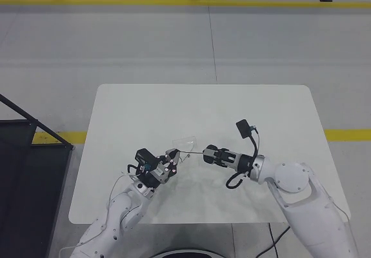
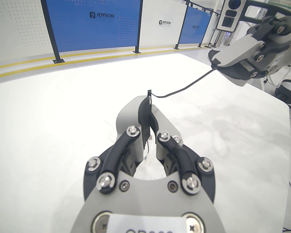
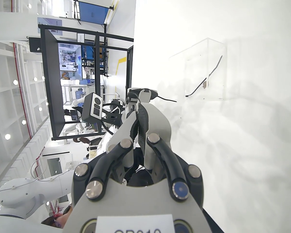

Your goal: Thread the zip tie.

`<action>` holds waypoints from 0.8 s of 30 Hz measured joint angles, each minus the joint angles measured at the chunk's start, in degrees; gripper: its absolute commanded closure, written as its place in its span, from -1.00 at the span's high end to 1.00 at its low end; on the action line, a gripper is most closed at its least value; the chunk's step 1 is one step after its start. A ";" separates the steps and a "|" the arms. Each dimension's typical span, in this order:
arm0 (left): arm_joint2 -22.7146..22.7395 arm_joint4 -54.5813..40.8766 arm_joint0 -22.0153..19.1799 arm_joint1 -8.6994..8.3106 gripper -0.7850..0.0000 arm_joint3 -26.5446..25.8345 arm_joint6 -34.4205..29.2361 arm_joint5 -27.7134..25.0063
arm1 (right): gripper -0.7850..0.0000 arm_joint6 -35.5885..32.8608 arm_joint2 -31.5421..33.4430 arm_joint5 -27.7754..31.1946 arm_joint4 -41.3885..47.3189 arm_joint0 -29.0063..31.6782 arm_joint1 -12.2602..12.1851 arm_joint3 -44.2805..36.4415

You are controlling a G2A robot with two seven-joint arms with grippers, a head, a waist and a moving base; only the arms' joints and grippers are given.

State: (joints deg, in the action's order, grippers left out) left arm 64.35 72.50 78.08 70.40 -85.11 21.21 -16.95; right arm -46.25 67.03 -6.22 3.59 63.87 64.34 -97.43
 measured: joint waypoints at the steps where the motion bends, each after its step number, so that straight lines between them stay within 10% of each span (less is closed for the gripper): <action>1: 0.00 0.00 0.00 0.00 -1.00 0.00 0.00 0.00 | -1.00 0.01 0.03 0.14 0.16 0.02 0.00 0.01; 24: 0.00 0.00 0.00 0.00 -1.00 0.00 0.00 0.00 | -1.00 0.11 0.45 7.28 3.70 1.27 0.01 0.76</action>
State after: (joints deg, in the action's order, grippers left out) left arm 64.35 72.50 78.08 70.40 -85.11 21.21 -16.95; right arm -46.13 67.49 1.06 7.28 65.14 64.35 -96.67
